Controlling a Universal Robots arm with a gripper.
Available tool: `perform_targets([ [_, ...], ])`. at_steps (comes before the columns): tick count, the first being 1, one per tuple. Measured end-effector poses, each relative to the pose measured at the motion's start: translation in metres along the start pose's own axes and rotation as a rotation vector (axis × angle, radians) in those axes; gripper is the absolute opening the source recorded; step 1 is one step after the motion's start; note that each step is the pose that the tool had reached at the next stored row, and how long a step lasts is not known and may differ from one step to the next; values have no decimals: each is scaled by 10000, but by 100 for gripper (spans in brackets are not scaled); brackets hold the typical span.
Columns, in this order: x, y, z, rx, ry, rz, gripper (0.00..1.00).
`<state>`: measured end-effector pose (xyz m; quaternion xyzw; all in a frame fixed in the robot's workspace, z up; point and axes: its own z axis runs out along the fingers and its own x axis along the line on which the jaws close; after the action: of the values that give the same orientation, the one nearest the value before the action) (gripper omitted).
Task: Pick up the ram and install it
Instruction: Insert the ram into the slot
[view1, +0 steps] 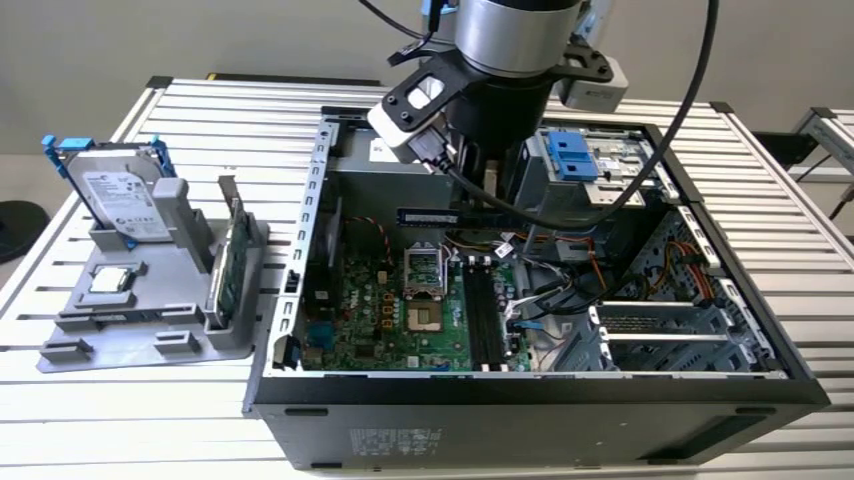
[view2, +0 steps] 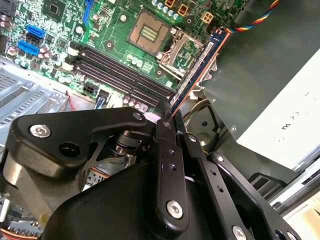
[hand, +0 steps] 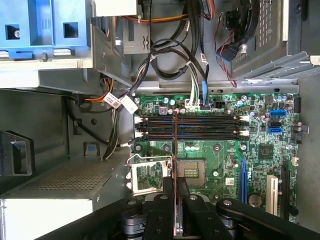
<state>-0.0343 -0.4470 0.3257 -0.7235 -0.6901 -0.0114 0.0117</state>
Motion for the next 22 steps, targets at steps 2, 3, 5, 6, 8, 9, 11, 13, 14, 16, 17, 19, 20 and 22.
perform_targets([
  [2, 1, 0, 3, 1, -2, 0, 0],
  [3, 1, 0, 5, 1, -1, 0, 0],
  [5, 1, 0, 9, 1, 0, 0, 0],
  [6, 1, 0, 10, 0, 0, 0, 0],
  [8, 1, 0, 11, 0, -1, 1, 0],
  [9, 1, 0, 12, 0, 0, 0, 0],
  [11, 1, 0, 19, -1, 3, 0, 0],
  [13, 1, 1, 23, 0, 0, 1, 0],
  [14, 3, 6, 26, 0, 1, 1, 0],
  [16, 6, 20, 33, 0, 1, 0, 0],
  [17, 8, 29, 38, 0, 2, -4, 0],
  [19, 13, 36, 47, 0, 0, -10, 0],
  [20, 15, 37, 51, 0, 1, -10, 0],
  [22, 18, 42, 57, 0, 1, -15, 0],
])
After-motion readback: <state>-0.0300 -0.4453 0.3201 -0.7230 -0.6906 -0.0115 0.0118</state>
